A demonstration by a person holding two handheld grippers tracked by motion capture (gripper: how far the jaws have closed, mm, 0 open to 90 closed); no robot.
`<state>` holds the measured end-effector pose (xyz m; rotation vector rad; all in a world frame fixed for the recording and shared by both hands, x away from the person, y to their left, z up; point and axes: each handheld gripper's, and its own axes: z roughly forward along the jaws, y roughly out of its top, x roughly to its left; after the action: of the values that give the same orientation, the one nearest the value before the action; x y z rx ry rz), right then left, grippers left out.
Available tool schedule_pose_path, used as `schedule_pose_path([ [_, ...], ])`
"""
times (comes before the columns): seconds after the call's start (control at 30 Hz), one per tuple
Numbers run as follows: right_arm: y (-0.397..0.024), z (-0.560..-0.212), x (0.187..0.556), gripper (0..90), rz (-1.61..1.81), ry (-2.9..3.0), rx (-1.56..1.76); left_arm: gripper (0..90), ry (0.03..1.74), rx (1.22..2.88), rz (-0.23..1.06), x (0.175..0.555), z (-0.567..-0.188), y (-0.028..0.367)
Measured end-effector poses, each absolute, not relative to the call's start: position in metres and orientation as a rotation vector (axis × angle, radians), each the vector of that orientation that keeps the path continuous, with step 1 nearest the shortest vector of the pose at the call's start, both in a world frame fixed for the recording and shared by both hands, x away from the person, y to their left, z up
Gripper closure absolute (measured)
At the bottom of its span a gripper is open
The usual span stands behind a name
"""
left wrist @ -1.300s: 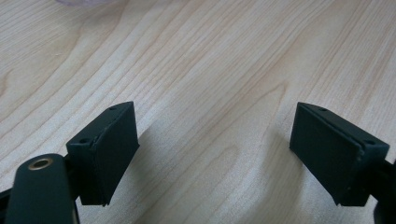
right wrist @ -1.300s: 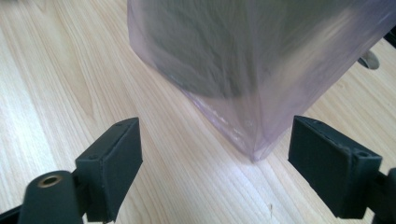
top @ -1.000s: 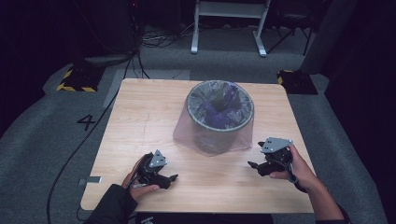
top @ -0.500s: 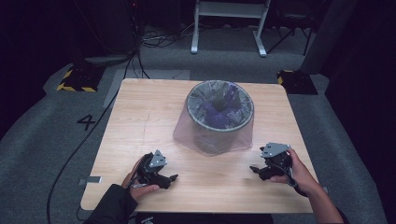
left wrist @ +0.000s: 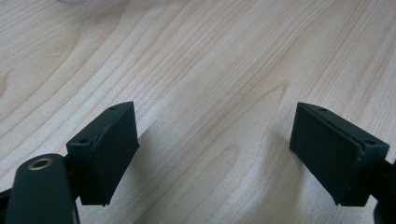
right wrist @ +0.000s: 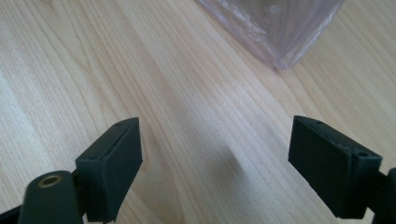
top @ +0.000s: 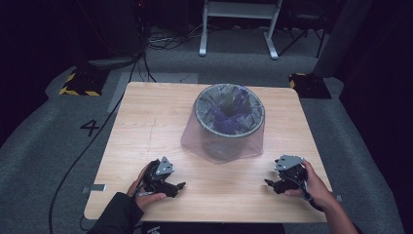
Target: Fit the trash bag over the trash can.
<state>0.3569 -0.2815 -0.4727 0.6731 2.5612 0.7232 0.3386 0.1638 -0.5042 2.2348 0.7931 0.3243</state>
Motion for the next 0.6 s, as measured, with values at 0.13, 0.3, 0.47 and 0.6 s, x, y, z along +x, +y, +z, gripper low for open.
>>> schedule_pose_path([
  [0.13, -0.287, -0.477, 0.355, 17.2, 0.738, 2.556, 0.704, 14.8, 0.792, 2.235, 0.325, 0.339, -0.504, 0.164],
  [0.3, -0.295, -0.481, 0.352, 17.2, 0.762, 2.547, 0.744, 14.8, 0.792, 2.235, 0.325, 0.339, -0.504, 0.164],
  [0.47, -0.304, -0.487, 0.349, 16.9, 0.811, 2.528, 0.801, 14.8, 0.793, 2.235, 0.324, 0.339, -0.504, 0.164],
  [0.6, -0.312, -0.49, 0.346, 16.8, 0.862, 2.507, 0.855, 14.8, 0.792, 2.235, 0.325, 0.339, -0.504, 0.164],
])
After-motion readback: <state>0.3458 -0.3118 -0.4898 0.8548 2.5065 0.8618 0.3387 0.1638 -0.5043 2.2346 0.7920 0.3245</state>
